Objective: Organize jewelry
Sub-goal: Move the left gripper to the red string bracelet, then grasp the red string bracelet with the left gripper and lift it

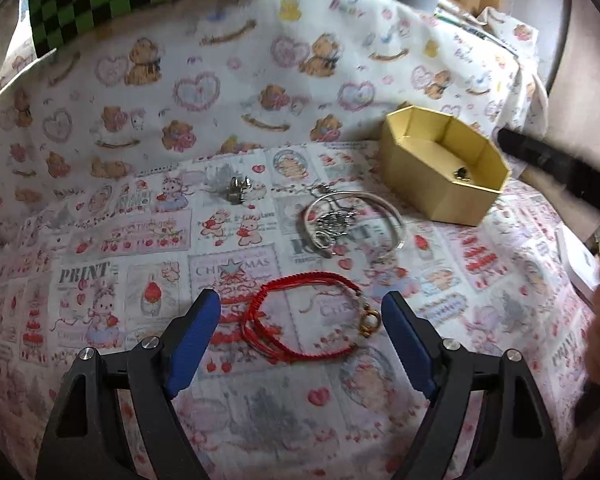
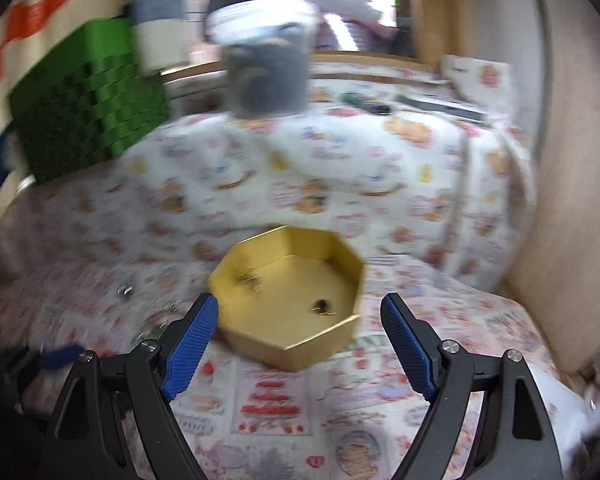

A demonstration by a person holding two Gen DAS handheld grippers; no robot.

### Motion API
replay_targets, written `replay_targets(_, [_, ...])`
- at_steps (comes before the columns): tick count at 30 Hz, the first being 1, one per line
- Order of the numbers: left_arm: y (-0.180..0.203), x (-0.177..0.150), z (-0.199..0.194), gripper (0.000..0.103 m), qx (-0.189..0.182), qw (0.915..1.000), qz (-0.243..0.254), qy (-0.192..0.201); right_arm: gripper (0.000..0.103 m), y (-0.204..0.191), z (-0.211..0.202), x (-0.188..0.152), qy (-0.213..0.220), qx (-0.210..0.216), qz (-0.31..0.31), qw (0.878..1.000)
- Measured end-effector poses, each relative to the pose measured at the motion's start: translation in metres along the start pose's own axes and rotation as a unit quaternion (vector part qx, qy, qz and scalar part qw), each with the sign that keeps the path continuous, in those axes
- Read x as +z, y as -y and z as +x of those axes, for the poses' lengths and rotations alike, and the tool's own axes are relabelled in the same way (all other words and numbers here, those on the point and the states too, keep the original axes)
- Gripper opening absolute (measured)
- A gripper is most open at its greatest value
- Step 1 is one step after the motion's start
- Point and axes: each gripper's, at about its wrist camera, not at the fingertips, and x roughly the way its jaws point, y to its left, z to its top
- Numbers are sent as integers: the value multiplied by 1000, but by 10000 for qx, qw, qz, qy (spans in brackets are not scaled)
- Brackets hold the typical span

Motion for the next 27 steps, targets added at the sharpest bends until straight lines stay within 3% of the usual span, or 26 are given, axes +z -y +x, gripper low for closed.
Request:
replay_targets(2, [-1,-1,4,81,44,10000,21,-15,85,-6,-3,20,-216,-42,17,9998])
replay_targets(7, [5,-2,4,80,29,9999,122,51,85,-32,-32,69,200,-441,-155,9987])
replay_targets(12, [-3,-4,0,57,139,9998,-17,118,85,-47,-51,92,318,-535,-186,9979])
replay_targets(16, [-13,-4,-1,35,170,9996,-147,182,85,-51,-61,99,492,-663,-340,9960])
replay_targets(18, [-21,-4,-3,15,164,9994,-214,205,85,-51,-66,96,577,-697,-392,9951])
replay_targets(21, [-30,-2,-6,6,32,9988,-419,257,85,-53,-69,91,643,-578,-457,9952])
replay_targets(27, [-48,3,-26,5,42,9966,-625,541,85,-42,-65,67,584,-17,-146,9982])
